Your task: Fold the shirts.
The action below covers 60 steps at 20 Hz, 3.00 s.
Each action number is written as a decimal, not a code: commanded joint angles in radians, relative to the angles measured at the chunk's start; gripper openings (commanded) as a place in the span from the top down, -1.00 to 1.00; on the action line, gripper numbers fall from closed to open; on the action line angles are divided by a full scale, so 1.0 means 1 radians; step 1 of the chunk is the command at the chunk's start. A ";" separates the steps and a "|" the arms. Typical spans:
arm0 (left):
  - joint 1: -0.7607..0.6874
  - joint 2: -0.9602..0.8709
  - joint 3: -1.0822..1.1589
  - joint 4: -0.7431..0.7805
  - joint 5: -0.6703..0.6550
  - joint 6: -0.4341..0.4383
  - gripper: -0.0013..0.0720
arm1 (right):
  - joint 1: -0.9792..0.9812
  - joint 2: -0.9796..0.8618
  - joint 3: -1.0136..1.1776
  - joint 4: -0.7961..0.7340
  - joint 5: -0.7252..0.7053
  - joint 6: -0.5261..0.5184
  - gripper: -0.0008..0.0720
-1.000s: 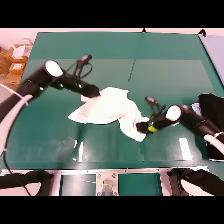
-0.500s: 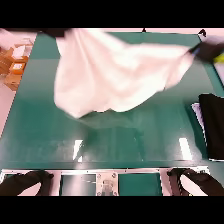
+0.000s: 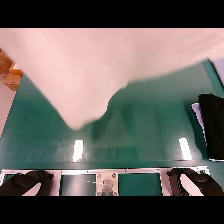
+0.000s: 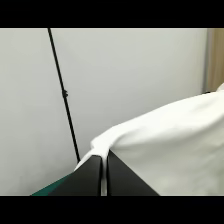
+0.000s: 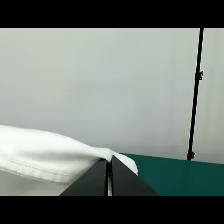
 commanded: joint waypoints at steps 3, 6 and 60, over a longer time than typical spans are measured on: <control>0.000 -0.084 -0.124 0.230 0.014 -0.052 0.91 | -0.001 0.001 -0.233 0.042 -0.006 -0.010 0.93; 0.001 -0.264 -0.166 0.246 0.013 -0.051 0.90 | 0.000 0.001 -0.496 0.048 -0.043 -0.020 0.93; 0.288 -0.263 -1.358 0.047 -0.015 -0.246 0.90 | -0.146 -0.334 -1.229 0.226 -0.061 -0.174 0.94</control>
